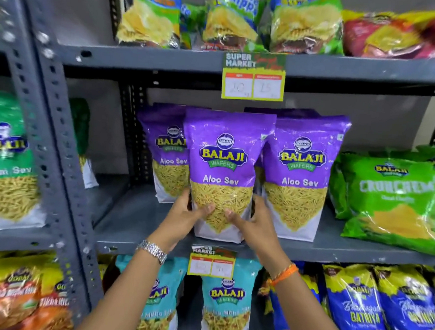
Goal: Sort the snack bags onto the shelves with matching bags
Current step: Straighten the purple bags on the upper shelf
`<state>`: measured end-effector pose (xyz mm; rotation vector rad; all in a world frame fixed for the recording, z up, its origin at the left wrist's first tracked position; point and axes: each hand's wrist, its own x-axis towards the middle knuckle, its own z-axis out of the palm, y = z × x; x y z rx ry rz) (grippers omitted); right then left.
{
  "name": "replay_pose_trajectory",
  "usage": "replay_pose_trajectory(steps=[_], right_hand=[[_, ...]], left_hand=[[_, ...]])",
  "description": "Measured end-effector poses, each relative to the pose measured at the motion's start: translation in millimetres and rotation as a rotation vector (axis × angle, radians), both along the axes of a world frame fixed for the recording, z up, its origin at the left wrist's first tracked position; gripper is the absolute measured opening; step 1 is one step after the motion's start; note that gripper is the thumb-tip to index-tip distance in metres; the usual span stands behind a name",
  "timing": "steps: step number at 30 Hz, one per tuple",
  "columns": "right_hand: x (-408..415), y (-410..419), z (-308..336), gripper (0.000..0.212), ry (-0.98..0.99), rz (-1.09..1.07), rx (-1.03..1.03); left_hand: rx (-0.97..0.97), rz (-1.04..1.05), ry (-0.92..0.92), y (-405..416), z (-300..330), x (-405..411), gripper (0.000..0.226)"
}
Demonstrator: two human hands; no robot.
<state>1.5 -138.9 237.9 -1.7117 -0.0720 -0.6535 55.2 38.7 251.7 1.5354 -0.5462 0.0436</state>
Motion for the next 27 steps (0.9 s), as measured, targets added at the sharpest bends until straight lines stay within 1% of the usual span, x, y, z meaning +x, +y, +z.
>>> replay_pose_trajectory(steps=[2, 4, 7, 10, 13, 16, 17, 20, 23, 25, 27], right_hand=[[3.2, 7.1, 4.8, 0.049, 0.007, 0.071, -0.002], [8.5, 18.8, 10.9, 0.049, 0.014, 0.147, 0.003], [24.0, 40.5, 15.5, 0.056, 0.022, 0.231, 0.024], [37.3, 62.2, 13.8, 0.061, 0.038, 0.329, 0.048], [46.9, 81.1, 7.3, 0.066, 0.046, 0.372, 0.063], [51.9, 92.3, 2.6, 0.074, 0.053, 0.4, 0.101], [51.6, 94.5, 3.0, 0.074, 0.051, 0.405, 0.108], [52.2, 95.9, 3.7, 0.063, 0.061, 0.409, 0.118], [53.1, 91.4, 13.9, 0.061, 0.049, 0.399, 0.147], [54.1, 88.2, 34.7, 0.048, -0.008, 0.4, 0.235], [56.5, 85.1, 63.4, 0.028, -0.079, 0.396, 0.301]], left_hand=[[-0.025, 0.042, -0.019, 9.5, 1.3, -1.3, 0.053], [-0.063, 0.08, -0.039, 22.8, 3.2, -1.8, 0.051], [-0.109, 0.151, -0.057, 47.9, 4.4, -1.6, 0.05], [-0.1, 0.204, -0.077, 71.4, 3.6, -1.6, 0.054], [-0.09, 0.231, -0.07, 91.4, -0.9, -1.3, 0.057], [-0.091, 0.247, -0.055, 100.8, -6.1, 1.1, 0.055], [-0.084, 0.248, -0.057, 102.5, -6.7, 1.4, 0.055], [-0.066, 0.244, -0.068, 104.4, -7.1, 3.1, 0.056], [-0.07, 0.255, -0.078, 105.2, -8.9, 5.1, 0.057], [-0.064, 0.265, -0.082, 104.6, -9.7, 5.5, 0.056], [-0.059, 0.266, -0.086, 104.3, -9.2, 5.0, 0.053]])
